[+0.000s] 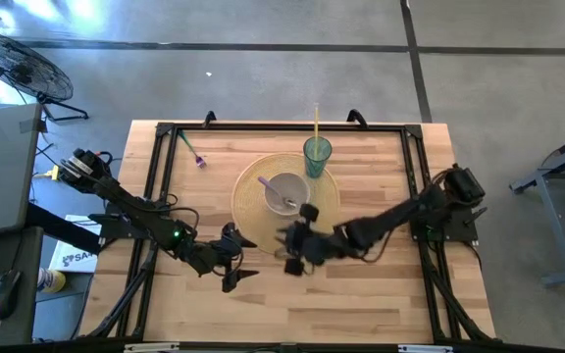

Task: Pick & Place Utensil
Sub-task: Put the blue fork into the white bowl to the right of the purple spoon

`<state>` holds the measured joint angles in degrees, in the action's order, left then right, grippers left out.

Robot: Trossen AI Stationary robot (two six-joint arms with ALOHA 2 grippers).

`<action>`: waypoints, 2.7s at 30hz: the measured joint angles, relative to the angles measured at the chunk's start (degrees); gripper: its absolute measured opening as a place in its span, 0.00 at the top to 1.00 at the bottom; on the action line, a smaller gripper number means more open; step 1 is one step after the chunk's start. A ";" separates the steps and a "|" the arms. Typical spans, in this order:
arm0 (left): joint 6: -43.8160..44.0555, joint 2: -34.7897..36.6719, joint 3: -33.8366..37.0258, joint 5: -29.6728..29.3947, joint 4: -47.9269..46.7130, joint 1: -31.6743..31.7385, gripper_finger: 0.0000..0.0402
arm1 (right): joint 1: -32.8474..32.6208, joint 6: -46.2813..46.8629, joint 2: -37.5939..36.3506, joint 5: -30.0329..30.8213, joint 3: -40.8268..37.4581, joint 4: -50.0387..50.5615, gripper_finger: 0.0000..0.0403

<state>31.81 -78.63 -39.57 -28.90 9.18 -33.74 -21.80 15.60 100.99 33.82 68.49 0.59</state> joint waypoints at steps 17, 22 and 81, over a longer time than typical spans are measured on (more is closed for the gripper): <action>0.39 0.00 0.00 -8.30 8.66 0.90 0.09 | -14.63 6.14 0.00 1.96 0.00 0.49 0.79; 1.59 0.31 0.00 -7.29 9.99 5.34 0.09 | -15.15 8.04 0.00 4.72 0.00 0.50 0.79; 10.09 -5.27 -17.01 11.67 -61.63 75.94 0.09 | -21.81 8.36 0.98 12.77 0.02 2.10 0.79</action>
<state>41.89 -83.90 -56.58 -17.23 -52.45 42.21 -43.61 23.97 101.97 46.59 68.51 2.69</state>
